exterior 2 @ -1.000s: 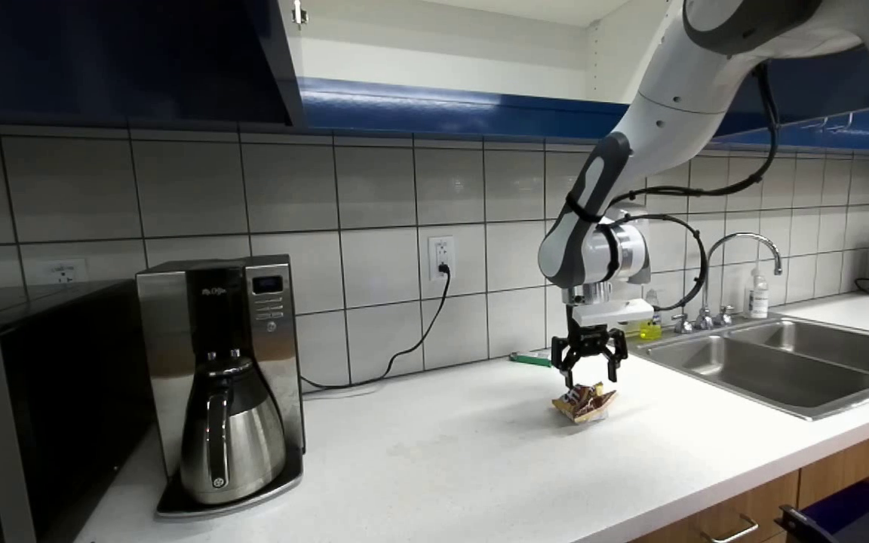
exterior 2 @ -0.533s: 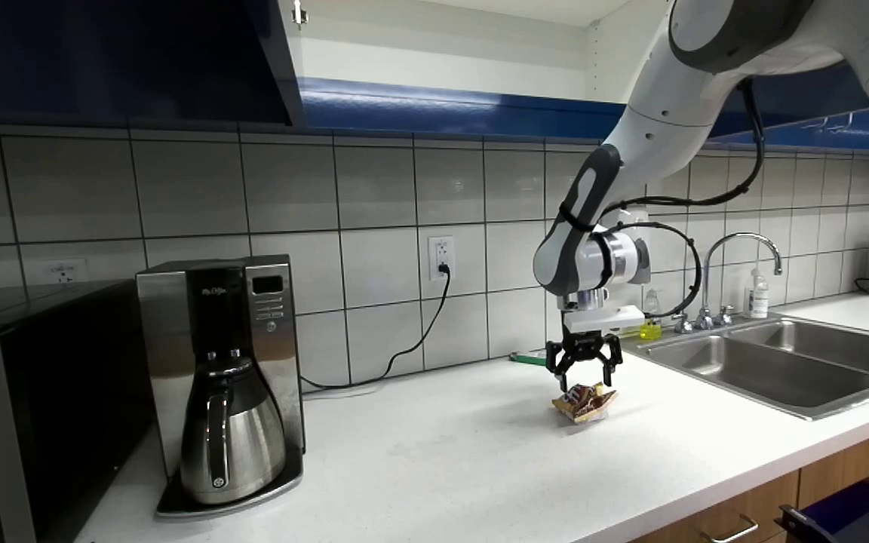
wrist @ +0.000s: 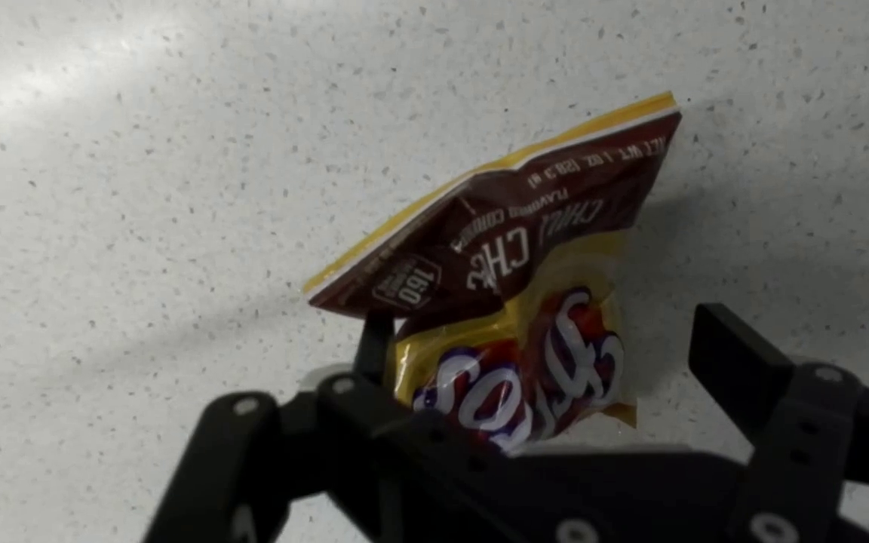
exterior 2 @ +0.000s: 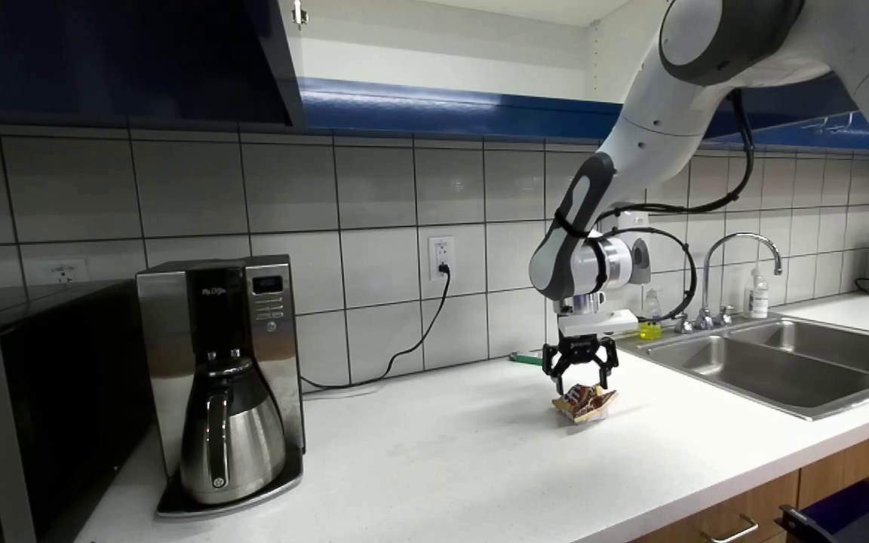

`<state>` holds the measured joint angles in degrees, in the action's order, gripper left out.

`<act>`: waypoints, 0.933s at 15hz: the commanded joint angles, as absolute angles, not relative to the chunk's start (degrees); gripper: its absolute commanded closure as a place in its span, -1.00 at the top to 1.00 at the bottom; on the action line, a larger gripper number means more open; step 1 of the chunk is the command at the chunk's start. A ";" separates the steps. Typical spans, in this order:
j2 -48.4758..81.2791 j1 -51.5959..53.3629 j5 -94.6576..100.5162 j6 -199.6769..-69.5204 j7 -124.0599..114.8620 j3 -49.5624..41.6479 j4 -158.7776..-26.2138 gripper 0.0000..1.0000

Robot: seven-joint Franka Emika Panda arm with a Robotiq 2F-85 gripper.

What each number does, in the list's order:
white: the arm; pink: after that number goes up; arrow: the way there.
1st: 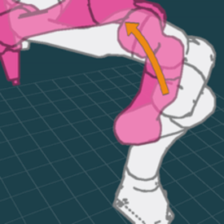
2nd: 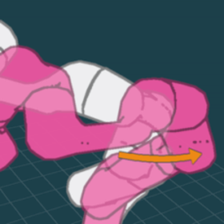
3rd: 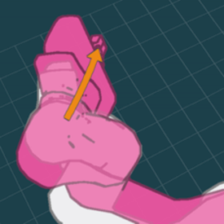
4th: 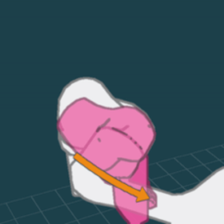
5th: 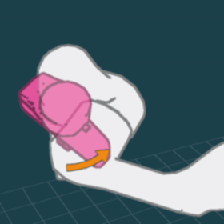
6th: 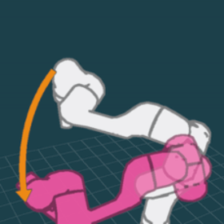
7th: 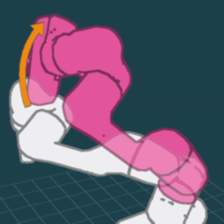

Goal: Pick up the snack from the countertop and put it in the open upper cabinet.

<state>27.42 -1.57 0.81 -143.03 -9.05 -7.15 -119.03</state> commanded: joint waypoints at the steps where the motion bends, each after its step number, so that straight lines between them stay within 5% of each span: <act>1: 28.78 -1.53 0.49 -142.96 -10.67 -6.91 -117.27 1.00; 3: 29.17 -1.49 0.55 -142.97 -10.72 -6.94 -116.95 1.00; 4: 29.42 -1.48 0.57 -143.09 -10.70 -6.93 -116.78 0.50; 5: 29.67 -1.42 0.67 -143.11 -10.70 -6.97 -116.60 0.47; 14: 30.54 -1.24 0.76 -143.44 -10.52 -6.92 -115.79 -0.95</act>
